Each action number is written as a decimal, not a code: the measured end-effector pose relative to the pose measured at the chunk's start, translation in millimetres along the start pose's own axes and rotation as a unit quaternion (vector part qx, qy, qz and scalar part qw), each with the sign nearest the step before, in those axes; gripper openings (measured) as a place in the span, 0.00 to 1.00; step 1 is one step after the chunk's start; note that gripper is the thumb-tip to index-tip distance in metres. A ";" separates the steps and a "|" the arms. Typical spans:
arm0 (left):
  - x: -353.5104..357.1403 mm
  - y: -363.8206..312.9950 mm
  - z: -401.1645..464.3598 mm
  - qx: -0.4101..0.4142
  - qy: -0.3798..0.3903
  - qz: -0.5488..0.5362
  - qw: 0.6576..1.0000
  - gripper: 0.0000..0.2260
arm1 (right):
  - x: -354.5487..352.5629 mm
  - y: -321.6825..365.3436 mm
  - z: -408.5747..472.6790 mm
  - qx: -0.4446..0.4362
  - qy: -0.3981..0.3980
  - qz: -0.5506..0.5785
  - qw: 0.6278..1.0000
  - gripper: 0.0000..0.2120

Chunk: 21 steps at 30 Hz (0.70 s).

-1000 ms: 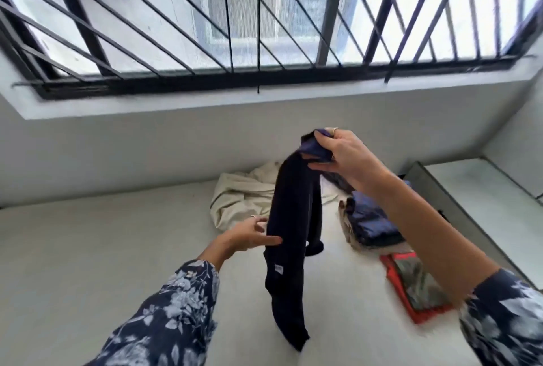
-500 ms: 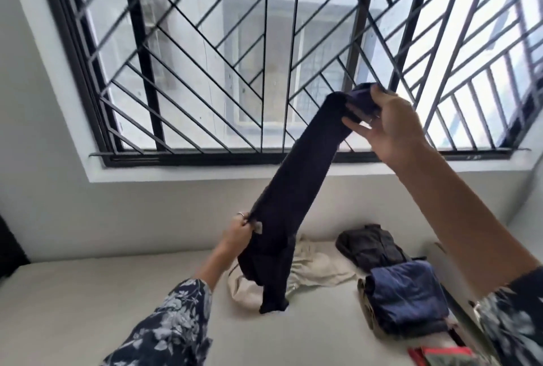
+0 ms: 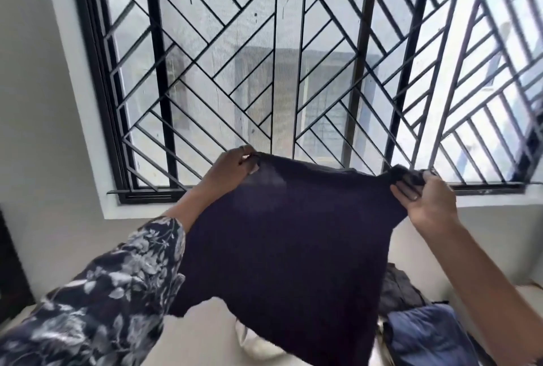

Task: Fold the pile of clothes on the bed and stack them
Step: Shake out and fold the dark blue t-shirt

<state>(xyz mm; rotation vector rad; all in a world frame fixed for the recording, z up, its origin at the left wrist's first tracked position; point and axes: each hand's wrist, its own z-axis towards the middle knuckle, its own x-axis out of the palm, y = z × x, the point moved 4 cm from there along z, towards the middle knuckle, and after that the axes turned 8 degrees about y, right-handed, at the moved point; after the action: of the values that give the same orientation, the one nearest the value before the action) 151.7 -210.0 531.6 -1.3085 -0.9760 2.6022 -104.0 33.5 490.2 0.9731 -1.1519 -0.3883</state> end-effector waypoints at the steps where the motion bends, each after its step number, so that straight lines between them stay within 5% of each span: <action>1: -0.8 -8.6 5.4 0.010 0.010 0.002 1.000 0.07 | -3.9 -5.1 -1.3 -0.007 0.002 -0.006 1.000 0.09; 4: 3.6 -36.2 19.6 0.035 0.047 -0.003 0.998 0.04 | -2.2 -25.0 -19.0 -0.065 0.039 -0.144 0.987 0.29; 7: 13.6 -69.4 32.1 0.076 0.081 0.014 0.994 0.04 | 29.5 -49.2 -50.7 -0.174 0.173 -0.388 0.888 0.51; 9: 19.4 -88.5 37.9 0.095 0.093 0.033 0.991 0.04 | 49.4 -70.9 -57.4 -0.221 0.237 -0.526 0.787 0.51; 10: 21.7 -96.0 39.4 0.100 0.098 0.042 0.989 0.03 | 55.8 -78.1 -56.4 -0.218 0.249 -0.562 0.758 0.43; 13: 23.5 -104.7 39.1 0.101 0.111 0.083 0.985 0.03 | 67.9 -79.1 -54.0 -0.206 0.272 -0.470 0.814 0.03; 17: 15.0 -89.9 33.2 0.070 0.124 0.143 0.979 0.03 | 59.1 -53.4 -45.0 -0.247 0.276 -0.430 0.823 0.15; 21: 7.2 -89.6 14.9 0.063 0.137 0.197 0.969 0.19 | 64.5 -29.6 -41.9 -0.244 0.317 -0.429 0.810 0.15</action>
<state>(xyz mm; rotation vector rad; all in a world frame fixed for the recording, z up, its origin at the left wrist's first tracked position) 117.1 -143.9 583.8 -1.9287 -0.5404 2.5811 -34.7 -9.9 500.9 0.9964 0.0785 -0.9428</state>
